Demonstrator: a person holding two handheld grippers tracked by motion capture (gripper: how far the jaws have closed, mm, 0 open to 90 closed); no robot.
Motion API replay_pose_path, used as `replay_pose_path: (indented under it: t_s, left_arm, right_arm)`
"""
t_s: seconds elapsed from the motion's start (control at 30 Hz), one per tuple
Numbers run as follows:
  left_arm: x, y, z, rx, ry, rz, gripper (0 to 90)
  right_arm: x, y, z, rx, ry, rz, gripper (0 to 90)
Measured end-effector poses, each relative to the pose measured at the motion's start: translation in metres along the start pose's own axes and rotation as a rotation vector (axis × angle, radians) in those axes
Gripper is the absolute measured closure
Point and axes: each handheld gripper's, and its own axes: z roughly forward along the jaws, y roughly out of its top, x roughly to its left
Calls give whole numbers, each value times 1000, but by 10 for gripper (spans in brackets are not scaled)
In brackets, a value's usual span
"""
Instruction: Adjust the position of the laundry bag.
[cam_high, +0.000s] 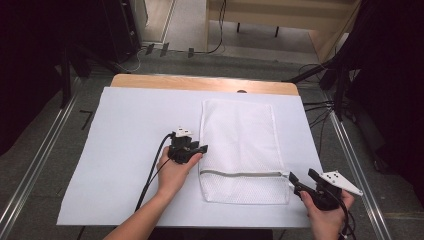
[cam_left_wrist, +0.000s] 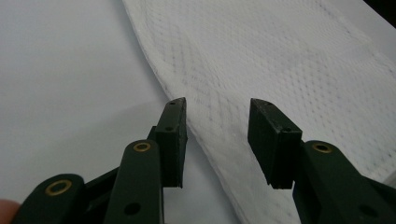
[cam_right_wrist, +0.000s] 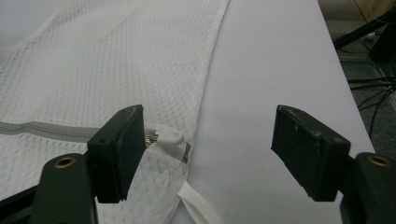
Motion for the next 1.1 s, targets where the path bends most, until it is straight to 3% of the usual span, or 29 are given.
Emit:
replay_pose_path:
  t_s: [0.13,0.2,0.23,0.4,0.8,0.87,1.1]
  left_arm:
    - [-10,1,11,30,44,33,613]
    - [-11,0,12,29,24,43,629]
    - [-14,-1,13,28,51,70,652]
    - [-9,-1,13,48,31,65,896]
    - [5,-4,-7,25,29,34,900]
    - [12,-7,-17,20,36,53,900]
    - [36,-15,-44,-6,61,43,900]
  right_arm:
    - [1,0,0,4,0,-5,264]
    - [2,-1,1,6,0,-3,264]
    - [1,-1,1,7,-1,-4,264]
    - [2,-1,2,13,2,-7,264]
    - [3,-1,2,11,8,-12,264]
    - [4,-1,1,11,14,-8,265]
    - [12,1,0,1,37,-19,264]
